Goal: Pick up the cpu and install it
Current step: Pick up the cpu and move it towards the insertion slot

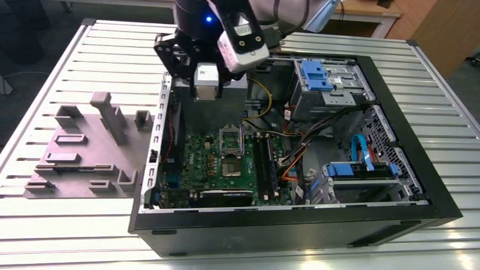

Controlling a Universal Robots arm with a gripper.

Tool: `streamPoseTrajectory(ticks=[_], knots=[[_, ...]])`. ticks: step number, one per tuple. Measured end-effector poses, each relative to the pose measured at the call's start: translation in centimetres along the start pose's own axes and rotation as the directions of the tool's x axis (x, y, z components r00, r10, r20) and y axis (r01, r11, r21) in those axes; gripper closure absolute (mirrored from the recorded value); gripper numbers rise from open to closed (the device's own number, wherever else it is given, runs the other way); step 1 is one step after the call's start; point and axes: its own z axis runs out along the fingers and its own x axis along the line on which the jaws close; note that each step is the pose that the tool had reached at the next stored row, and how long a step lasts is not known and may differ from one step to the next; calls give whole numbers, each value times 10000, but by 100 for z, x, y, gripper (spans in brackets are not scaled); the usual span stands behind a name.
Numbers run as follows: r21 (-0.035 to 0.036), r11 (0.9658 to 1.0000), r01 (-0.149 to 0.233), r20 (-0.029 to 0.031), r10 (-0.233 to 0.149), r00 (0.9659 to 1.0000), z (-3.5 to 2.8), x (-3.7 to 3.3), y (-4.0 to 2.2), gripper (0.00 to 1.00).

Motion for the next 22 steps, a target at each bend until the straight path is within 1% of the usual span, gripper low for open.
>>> streamPoseTrajectory(ticks=[5, 7, 14, 18, 22], knots=[[0, 10000, 1, -8, -1, 10000, -2, -128, -4, 53], [0, 10000, 0, -9, 0, 10000, -3, -156, -5, 53], [1, 10000, 2, -10, -2, 10000, 6, -160, -14, 53], [-6, 10000, 1, -14, -1, 10000, 45, -159, -64, 53], [-13, 10000, 1, -14, -1, 10000, 112, -161, -102, 53]])
